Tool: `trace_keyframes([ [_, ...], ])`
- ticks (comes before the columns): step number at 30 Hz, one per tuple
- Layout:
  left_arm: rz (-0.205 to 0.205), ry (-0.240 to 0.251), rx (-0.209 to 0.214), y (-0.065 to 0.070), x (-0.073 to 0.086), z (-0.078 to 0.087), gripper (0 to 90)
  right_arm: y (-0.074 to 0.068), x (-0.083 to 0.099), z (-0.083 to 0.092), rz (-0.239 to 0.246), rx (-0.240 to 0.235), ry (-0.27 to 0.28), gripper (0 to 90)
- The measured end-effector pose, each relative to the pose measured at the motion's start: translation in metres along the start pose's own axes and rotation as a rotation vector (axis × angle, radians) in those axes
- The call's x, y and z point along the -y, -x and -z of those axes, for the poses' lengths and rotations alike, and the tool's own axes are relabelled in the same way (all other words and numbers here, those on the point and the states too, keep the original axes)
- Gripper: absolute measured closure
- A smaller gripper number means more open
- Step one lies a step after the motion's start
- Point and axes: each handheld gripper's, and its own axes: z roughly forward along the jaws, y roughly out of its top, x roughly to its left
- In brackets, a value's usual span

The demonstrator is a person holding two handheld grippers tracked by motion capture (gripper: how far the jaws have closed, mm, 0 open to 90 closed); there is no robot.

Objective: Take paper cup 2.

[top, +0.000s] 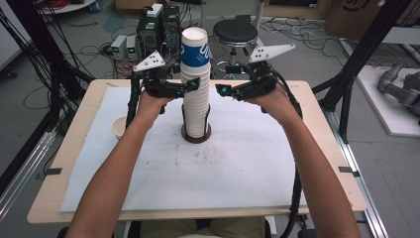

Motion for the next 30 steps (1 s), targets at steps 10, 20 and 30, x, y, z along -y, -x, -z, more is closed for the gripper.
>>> trace_keyframes([
  [10,0.000,0.000,-0.002,0.000,0.000,0.000,14.9,0.013,-0.038,-0.012,0.012,0.001,-0.004,18.2],
  [20,0.001,0.000,-0.004,0.001,0.000,0.000,14.9,0.019,-0.064,-0.036,-0.011,-0.008,0.005,18.2],
  [30,0.002,0.000,-0.003,0.002,0.000,0.000,14.9,0.021,-0.073,-0.062,-0.017,-0.013,-0.032,19.5],
])
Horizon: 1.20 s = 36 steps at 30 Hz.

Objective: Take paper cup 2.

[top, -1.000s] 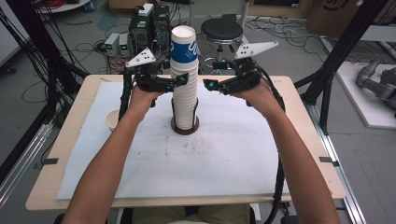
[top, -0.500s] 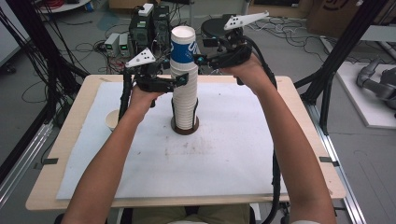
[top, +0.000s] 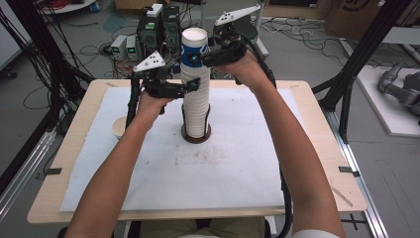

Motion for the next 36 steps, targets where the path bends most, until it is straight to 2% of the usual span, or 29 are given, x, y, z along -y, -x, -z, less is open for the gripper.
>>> trace_keyframes([
  [2,-0.002,-0.002,0.001,0.000,0.000,0.000,14.9,0.000,-0.003,0.000,-0.005,0.011,-0.001,23.9],
  [13,0.004,0.002,-0.003,-0.001,0.001,0.001,15.0,0.000,-0.009,-0.001,0.006,0.018,-0.020,25.8],
  [15,0.002,0.002,-0.002,-0.001,0.001,0.001,15.0,0.000,-0.011,0.002,-0.008,0.011,0.018,26.6],
  [18,0.000,0.000,-0.002,0.000,0.002,0.000,15.0,0.003,-0.018,0.015,-0.038,0.000,0.115,27.6],
  [19,-0.001,-0.003,-0.002,-0.001,0.002,0.000,15.0,0.003,-0.020,0.018,-0.041,0.004,0.125,27.6],
  [25,-0.001,-0.005,-0.003,-0.001,0.002,0.001,15.0,-0.002,-0.032,0.042,-0.008,0.040,0.222,27.4],
  [27,-0.003,-0.007,-0.003,0.000,0.002,0.001,15.0,-0.003,-0.033,0.048,0.006,0.063,0.229,27.3],
  [31,-0.002,-0.010,-0.003,0.000,0.002,0.001,15.0,-0.003,-0.034,0.062,-0.006,0.084,0.277,26.9],
  [34,-0.004,-0.011,-0.005,-0.001,0.003,0.001,15.0,-0.003,-0.034,0.071,0.004,0.113,0.278,26.8],
  [36,-0.003,-0.012,-0.005,-0.001,0.003,0.000,15.0,-0.003,-0.033,0.074,0.002,0.110,0.286,26.8],
])
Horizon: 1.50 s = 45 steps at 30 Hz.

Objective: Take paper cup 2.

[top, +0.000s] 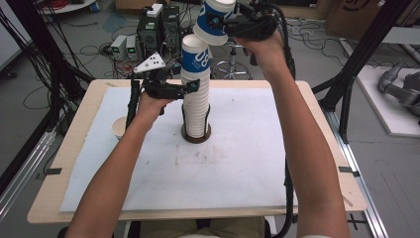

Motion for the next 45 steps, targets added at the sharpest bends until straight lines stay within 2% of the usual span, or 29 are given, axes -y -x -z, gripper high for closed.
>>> trace_keyframes([
  [3,-0.001,-0.002,0.000,0.000,0.000,0.000,15.0,-0.002,0.003,0.009,0.016,-0.003,-0.032,26.8],
  [6,-0.001,-0.004,0.000,0.000,0.000,0.000,15.0,-0.007,0.009,0.017,0.025,-0.021,-0.032,26.8],
  [11,0.000,-0.007,-0.002,-0.001,0.001,0.000,14.9,-0.012,0.026,0.030,0.034,-0.032,-0.062,26.8],
  [18,0.003,-0.006,-0.007,0.000,0.001,0.001,14.5,-0.021,0.063,0.048,0.027,-0.056,-0.113,26.8],
  [24,-0.004,0.024,-0.021,0.004,0.004,0.006,13.8,-0.026,0.105,0.059,-0.002,-0.059,-0.150,26.8],
  [29,-0.004,0.061,-0.031,0.006,0.006,0.027,13.8,-0.028,0.131,0.063,-0.029,-0.065,-0.177,26.7],
  [36,-0.019,0.048,-0.037,0.019,0.019,0.050,13.8,-0.032,0.159,0.067,-0.051,-0.063,-0.197,26.6],
  [41,-0.025,0.052,-0.004,0.036,0.037,0.065,13.8,-0.037,0.176,0.068,-0.059,-0.066,-0.222,26.6],
  [45,-0.011,0.060,0.023,0.046,0.047,0.069,13.8,-0.042,0.193,0.067,-0.066,-0.069,-0.231,26.6],
])
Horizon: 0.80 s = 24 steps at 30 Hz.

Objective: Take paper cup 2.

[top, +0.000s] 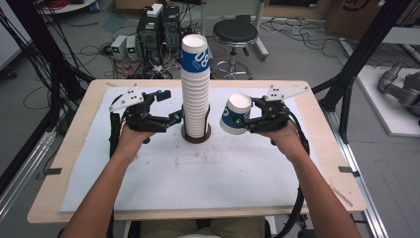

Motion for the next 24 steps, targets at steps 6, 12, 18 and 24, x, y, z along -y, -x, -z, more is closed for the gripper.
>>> trace_keyframes([
  [6,-0.002,0.000,0.071,0.020,0.017,0.005,13.8,-0.008,0.022,-0.010,0.003,-0.028,-0.011,26.6],
  [12,-0.023,-0.038,0.079,0.029,0.027,0.006,13.8,-0.014,0.039,-0.016,-0.001,-0.038,-0.022,26.6],
  [18,-0.030,-0.065,0.061,0.029,0.031,0.006,13.8,-0.018,0.043,-0.016,0.018,-0.032,-0.016,26.6],
  [24,-0.034,-0.081,0.087,0.033,0.035,0.006,13.8,-0.023,0.046,-0.018,0.033,-0.022,-0.031,26.6],
])
